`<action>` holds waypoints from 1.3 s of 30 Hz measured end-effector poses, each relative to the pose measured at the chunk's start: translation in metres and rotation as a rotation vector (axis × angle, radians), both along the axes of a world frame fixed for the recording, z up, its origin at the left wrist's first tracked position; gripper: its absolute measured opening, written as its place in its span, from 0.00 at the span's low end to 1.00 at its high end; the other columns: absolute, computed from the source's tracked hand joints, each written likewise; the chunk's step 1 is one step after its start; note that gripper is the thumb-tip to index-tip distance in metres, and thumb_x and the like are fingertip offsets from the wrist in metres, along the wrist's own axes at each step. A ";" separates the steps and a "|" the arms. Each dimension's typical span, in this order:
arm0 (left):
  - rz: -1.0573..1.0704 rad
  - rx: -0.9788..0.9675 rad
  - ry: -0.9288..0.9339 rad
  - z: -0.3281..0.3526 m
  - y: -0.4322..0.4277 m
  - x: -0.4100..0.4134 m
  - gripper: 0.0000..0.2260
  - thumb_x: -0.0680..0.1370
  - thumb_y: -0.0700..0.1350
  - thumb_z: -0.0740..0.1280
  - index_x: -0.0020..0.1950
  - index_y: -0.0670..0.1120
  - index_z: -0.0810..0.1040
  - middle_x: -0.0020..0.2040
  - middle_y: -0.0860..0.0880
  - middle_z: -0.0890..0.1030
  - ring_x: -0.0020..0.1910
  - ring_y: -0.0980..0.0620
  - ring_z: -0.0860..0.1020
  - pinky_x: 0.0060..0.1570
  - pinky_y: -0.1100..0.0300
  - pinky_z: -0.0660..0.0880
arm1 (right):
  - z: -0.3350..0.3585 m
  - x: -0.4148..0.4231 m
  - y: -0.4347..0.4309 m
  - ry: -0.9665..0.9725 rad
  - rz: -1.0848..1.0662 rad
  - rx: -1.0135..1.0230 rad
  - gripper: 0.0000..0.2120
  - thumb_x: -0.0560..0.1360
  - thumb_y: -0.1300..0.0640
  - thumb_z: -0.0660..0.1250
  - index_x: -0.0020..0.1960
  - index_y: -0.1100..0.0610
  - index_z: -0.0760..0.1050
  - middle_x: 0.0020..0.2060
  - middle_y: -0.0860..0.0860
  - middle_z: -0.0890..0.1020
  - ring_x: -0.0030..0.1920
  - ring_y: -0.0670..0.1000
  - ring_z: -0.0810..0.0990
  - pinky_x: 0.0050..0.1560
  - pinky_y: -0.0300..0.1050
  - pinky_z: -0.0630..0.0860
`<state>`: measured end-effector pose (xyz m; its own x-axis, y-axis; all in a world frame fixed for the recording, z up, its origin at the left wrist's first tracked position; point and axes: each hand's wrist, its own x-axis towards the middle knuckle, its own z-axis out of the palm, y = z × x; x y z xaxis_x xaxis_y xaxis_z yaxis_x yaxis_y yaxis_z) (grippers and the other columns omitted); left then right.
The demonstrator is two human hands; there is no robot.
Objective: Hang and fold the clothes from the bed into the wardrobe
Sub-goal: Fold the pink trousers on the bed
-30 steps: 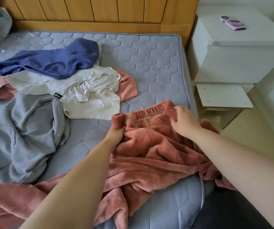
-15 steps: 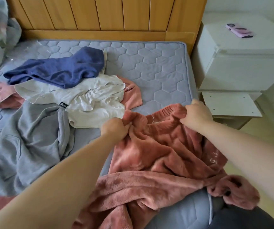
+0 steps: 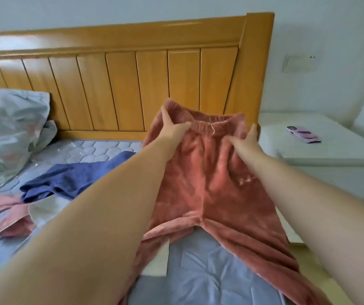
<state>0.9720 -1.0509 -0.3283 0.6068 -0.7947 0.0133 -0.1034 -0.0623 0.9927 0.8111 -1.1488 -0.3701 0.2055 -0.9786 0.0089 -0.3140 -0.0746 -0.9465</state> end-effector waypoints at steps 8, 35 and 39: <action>-0.394 0.651 -0.593 -0.163 0.056 -0.024 0.26 0.77 0.44 0.66 0.73 0.41 0.63 0.71 0.41 0.67 0.69 0.41 0.67 0.68 0.50 0.66 | -0.125 -0.034 0.070 0.475 0.294 0.148 0.37 0.75 0.48 0.66 0.77 0.57 0.53 0.70 0.57 0.69 0.68 0.57 0.69 0.59 0.39 0.64; -0.325 0.424 0.159 -0.296 0.134 -0.197 0.22 0.81 0.44 0.60 0.75 0.49 0.62 0.77 0.53 0.55 0.75 0.55 0.55 0.74 0.54 0.53 | -0.263 -0.231 0.169 0.809 0.092 0.108 0.27 0.74 0.58 0.64 0.72 0.51 0.65 0.67 0.53 0.72 0.66 0.58 0.71 0.65 0.50 0.68; -0.347 0.453 -0.044 -0.299 0.131 -0.202 0.21 0.81 0.45 0.59 0.75 0.48 0.65 0.79 0.50 0.51 0.77 0.54 0.43 0.75 0.49 0.42 | -0.260 -0.235 0.156 0.790 0.021 0.007 0.08 0.74 0.58 0.65 0.49 0.49 0.80 0.53 0.53 0.81 0.56 0.58 0.77 0.53 0.47 0.74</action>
<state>0.7704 -0.9202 -0.6273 0.3160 -0.8795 -0.3560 -0.2340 -0.4358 0.8691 0.5764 -0.9932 -0.6301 0.1666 -0.9740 -0.1533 -0.8921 -0.0827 -0.4442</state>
